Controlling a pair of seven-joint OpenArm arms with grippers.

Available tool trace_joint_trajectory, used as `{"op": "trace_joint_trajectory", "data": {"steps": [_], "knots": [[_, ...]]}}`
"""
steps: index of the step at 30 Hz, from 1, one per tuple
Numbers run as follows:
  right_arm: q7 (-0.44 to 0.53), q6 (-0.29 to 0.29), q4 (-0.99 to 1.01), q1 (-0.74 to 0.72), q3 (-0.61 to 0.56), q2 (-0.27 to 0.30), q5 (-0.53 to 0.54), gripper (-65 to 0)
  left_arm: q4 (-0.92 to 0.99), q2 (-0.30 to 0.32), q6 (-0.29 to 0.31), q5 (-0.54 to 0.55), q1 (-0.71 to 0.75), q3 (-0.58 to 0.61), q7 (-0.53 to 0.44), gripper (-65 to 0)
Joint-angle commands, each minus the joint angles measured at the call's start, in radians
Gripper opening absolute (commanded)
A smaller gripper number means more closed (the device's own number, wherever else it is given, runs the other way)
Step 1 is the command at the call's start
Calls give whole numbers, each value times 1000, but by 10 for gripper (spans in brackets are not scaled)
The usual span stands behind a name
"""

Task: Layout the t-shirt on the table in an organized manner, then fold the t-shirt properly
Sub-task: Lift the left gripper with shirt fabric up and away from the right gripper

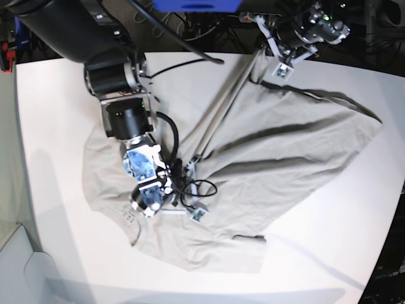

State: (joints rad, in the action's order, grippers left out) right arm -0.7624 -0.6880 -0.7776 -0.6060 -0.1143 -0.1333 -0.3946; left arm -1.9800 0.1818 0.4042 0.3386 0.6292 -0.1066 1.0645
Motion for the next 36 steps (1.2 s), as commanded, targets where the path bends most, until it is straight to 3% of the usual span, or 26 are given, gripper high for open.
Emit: {"op": "trace_joint_trajectory", "data": {"steps": [1, 6, 12, 19, 24, 32, 36], "knots": [[-30, -10, 0, -16, 0, 7, -33, -650, -22, 11, 0, -5, 42, -2, 30, -644], [-29, -10, 0, -16, 0, 5, -33, -650, -48, 23, 0, -5, 129, -2, 29, -644], [-12, -10, 0, -16, 0, 5, -33, -650, -48, -31, 0, 11, 180, 35, 27, -644], [-12, -10, 0, -16, 0, 5, -34, -650, -46, -34, 0, 15, 245, 63, 4, -645], [-12, -10, 0, -12, 0, 5, -34, -650, -46, -35, 0, 17, 245, 9, -23, -642], [-12, -10, 0, -12, 0, 7, -34, -650, -48, 22, 2, 20, 238, -45, -28, -641], [-16, -10, -1, -16, 0, 7, -34, -650, -48, 29, 3, 121, 211, -114, -28, -642]]}}
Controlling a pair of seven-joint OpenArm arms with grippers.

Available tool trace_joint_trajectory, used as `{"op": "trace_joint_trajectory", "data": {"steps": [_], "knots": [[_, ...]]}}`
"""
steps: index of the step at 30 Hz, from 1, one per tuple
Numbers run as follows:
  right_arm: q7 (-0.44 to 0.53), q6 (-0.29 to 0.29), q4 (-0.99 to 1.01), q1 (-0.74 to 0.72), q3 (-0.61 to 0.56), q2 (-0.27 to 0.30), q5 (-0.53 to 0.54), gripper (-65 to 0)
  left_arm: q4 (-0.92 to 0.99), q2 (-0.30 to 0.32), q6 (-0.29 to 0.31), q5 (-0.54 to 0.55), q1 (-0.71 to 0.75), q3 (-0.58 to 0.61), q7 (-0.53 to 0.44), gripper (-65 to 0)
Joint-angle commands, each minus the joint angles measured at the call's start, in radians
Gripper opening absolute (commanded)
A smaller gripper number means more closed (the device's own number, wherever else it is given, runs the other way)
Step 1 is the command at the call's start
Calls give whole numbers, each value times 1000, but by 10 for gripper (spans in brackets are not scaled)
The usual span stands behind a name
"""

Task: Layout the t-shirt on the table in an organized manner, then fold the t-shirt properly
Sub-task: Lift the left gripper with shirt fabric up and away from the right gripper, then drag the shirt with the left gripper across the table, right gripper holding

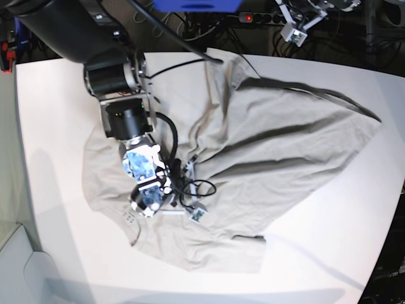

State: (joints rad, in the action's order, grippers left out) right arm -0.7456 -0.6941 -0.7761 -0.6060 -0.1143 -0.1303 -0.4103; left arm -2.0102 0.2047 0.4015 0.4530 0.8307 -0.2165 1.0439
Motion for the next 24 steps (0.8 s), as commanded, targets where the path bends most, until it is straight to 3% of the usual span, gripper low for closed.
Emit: {"op": "trace_joint_trajectory", "data": {"steps": [1, 6, 9, 13, 18, 24], "knots": [[-35, -4, -13, -18, 0, 4, -19, -650, -17, 19, 6, 45, -1, -14, -7, -642], [-139, -4, -190, 1, 0, 2, -19, -650, -17, 78, 6, 247, -63, -24, -7, -644], [-200, -4, -308, 33, -2, 2, -20, -650, -17, 91, 4, 313, -87, -24, -7, -644], [-236, -4, -380, 57, -43, 13, -20, -650, -17, 88, 4, 327, -127, -16, 2, -641], [-294, -4, -510, 105, -127, 76, -20, -650, -16, 86, 3, 327, -181, 50, 3, -641], [-392, -4, -734, 168, -141, 160, -20, -628, -10, 88, -3, 320, -210, 111, 3, -640]]}}
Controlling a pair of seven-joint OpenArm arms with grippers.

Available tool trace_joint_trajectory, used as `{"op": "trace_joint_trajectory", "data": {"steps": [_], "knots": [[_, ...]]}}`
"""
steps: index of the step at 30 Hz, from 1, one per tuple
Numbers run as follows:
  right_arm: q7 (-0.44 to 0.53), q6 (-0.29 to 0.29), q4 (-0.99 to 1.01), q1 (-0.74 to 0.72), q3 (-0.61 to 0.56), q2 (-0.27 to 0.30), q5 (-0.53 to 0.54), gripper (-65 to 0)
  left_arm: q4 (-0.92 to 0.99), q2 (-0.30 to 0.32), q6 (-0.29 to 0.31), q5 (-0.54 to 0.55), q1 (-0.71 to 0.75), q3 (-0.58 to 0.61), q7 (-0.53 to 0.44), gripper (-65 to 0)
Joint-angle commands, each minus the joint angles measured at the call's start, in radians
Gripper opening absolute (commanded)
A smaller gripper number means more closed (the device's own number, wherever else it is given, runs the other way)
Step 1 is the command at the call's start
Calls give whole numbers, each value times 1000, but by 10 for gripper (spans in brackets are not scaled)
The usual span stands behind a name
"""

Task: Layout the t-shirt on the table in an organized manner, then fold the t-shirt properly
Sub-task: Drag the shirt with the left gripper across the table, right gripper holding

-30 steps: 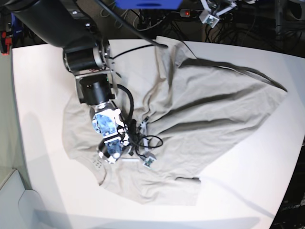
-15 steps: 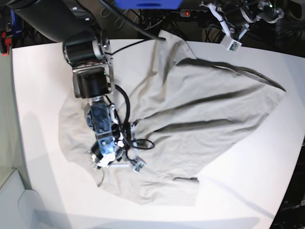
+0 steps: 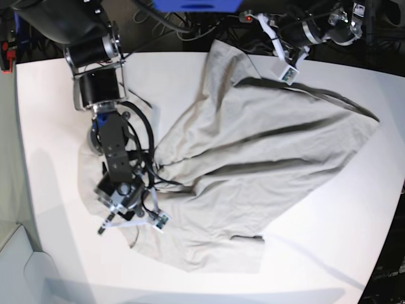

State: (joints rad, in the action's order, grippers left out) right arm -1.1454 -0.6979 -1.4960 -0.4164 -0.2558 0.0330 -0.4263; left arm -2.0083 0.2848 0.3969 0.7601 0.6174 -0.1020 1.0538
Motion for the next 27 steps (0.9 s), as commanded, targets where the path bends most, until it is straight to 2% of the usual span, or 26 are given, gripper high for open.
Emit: {"op": "trace_joint_trajectory", "data": {"steps": [1, 4, 7, 10, 16, 27], "knots": [[-6, 0, -45, -9, 2, 6, -4, -606, -12, 6, 1, 12, -3, -5, -7, -640], [-35, 0, -144, 44, 8, 34, -4, -499, -10, 4, 1, 12, -11, -8, -11, -638], [-35, 0, -229, 112, 2, 46, -3, -380, -9, 0, 1, 12, -38, 0, -7, -603], [-40, 0, -305, 173, 5, 48, -3, -317, -9, -2, 1, 12, -54, 31, -7, -564], [-66, 0, -378, 264, 8, 58, -4, -301, 7, -8, 0, 11, -78, 64, -7, -455], [-64, 0, -381, 310, 10, 57, -4, -301, 33, -25, -2, 11, -123, 58, -19, -443]]}}
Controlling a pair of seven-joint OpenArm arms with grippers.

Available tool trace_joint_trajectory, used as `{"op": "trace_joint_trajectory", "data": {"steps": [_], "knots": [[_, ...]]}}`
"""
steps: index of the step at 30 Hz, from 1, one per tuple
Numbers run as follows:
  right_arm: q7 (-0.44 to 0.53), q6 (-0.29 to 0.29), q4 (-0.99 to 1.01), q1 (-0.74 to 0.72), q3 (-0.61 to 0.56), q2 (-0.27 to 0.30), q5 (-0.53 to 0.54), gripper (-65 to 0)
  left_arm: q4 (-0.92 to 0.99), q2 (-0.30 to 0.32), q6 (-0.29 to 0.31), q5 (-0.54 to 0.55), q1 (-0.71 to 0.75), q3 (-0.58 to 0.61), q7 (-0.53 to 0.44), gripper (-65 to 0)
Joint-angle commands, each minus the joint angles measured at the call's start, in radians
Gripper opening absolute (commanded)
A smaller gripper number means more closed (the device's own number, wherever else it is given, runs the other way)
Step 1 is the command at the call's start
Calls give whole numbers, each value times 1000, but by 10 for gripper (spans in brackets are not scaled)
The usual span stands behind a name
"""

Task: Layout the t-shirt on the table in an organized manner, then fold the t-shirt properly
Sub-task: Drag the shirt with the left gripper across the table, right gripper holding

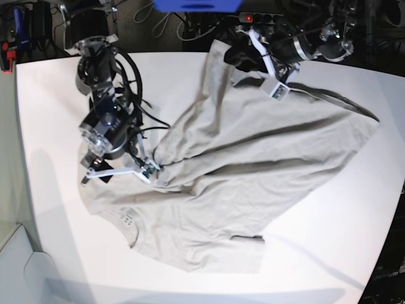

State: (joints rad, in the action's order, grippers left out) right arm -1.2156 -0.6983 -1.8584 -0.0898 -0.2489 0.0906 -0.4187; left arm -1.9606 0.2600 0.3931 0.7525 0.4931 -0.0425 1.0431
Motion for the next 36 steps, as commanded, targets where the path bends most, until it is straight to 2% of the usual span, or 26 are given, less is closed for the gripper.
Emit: {"op": "trace_joint_trajectory", "data": {"steps": [1, 5, 9, 12, 14, 16, 19, 24, 28, 32, 36], "knots": [[6, 0, -19, -17, 3, -2, -12, -301, -18, -11, 2, 20, -20, -10, -7, -443], [4, 0, -19, -17, 0, -4, -12, -302, -16, -40, 2, 20, -38, -148, 4, -447], [4, 0, -19, -11, 3, 1, -12, -302, -12, -41, 2, 20, -20, -382, 4, -457], [7, 0, -19, 3, 3, 1, -12, -302, 10, -46, 5, 28, -24, -604, 4, -543], [7, 0, -19, 5, 3, -2, -12, -302, 37, -49, 5, 28, -47, -704, 4, -649], [7, 0, -19, 5, -2, -4, -12, -302, 70, -60, 5, 22, -86, -761, 6, -641], [7, 0, -19, 17, -3, -16, -12, -302, 137, -60, 4, 20, -142, -794, 6, -648], [4, 0, -19, 23, -3, -25, -12, -302, 318, -60, 2, 0, -262, -787, 4, -645], [6, 0, -20, 38, -5, -25, -12, -302, 422, -67, 2, -144, -348, -785, 4, -645], [4, 0, -20, 40, 0, -25, -12, -302, 513, -97, 7, -336, -446, -784, -5, -645], [4, 0, -20, 51, 1, -21, -12, -302, 656, -104, 10, -514, -563, -722, -10, -645]]}}
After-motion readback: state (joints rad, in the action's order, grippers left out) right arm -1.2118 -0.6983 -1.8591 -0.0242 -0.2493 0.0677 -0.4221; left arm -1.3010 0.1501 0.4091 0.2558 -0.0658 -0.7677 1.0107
